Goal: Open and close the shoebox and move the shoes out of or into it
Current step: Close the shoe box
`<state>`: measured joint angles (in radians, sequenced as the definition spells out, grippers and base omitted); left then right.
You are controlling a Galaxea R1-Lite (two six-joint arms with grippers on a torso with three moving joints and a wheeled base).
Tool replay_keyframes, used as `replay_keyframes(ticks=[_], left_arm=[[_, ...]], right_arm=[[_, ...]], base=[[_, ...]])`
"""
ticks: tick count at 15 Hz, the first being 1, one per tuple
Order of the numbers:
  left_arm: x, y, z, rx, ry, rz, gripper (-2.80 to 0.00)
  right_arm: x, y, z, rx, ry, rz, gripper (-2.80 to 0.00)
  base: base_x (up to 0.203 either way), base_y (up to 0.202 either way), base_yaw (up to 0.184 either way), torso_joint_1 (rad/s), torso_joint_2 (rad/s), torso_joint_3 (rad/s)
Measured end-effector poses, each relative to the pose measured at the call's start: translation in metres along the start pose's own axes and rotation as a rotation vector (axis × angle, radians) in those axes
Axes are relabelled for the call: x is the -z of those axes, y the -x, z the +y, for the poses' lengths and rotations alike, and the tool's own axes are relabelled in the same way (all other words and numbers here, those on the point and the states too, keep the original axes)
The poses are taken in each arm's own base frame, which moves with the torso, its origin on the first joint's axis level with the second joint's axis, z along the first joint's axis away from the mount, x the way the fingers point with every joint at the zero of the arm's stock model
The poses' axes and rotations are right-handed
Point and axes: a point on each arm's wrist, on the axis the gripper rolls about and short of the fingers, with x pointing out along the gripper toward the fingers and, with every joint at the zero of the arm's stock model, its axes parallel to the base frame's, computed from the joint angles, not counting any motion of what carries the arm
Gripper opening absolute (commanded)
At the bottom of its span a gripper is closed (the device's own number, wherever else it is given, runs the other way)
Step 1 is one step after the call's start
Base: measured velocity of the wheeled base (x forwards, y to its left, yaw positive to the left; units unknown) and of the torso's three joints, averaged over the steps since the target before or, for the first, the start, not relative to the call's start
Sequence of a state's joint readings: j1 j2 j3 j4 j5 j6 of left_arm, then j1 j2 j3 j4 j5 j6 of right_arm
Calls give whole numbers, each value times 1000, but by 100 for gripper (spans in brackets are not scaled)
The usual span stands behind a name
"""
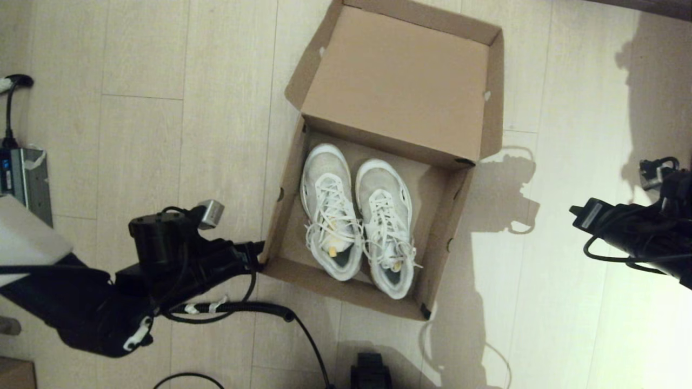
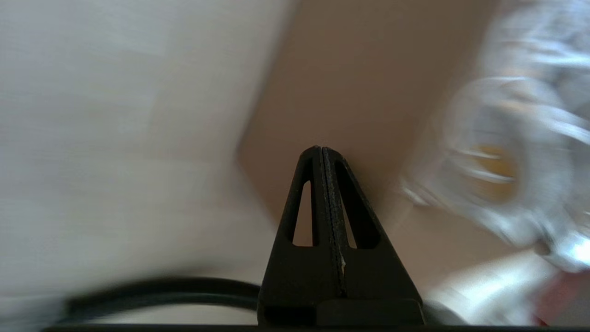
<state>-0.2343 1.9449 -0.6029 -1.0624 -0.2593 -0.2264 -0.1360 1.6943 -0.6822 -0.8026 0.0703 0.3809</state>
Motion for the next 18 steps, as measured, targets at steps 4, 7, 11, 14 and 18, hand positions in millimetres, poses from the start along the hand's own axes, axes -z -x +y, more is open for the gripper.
replay_keyframes(ticks=[4,7,11,14,18], left_arm=[[21,2,-50,75,21,12,-280],[16,7,-40,39,28,-12,-280],[-38,3,-8,-27,10,-199,-280],[-95,-9,16,2,-24,-356,-280],[-160,-36,29,80,-12,-557,-280]], right_arm=[[-1,1,-1,-15,0,-54,-280],[-2,-2,-1,-26,-14,-57,-280],[-31,-22,10,-134,-115,-112,-280],[-52,-47,19,-265,-138,-111,-280],[-67,-64,29,-494,-285,-15,-280]], base=[[0,0,0,0,0,0],[0,0,0,0,0,0],[0,0,0,0,0,0],[0,0,0,0,0,0],[0,0,0,0,0,0]])
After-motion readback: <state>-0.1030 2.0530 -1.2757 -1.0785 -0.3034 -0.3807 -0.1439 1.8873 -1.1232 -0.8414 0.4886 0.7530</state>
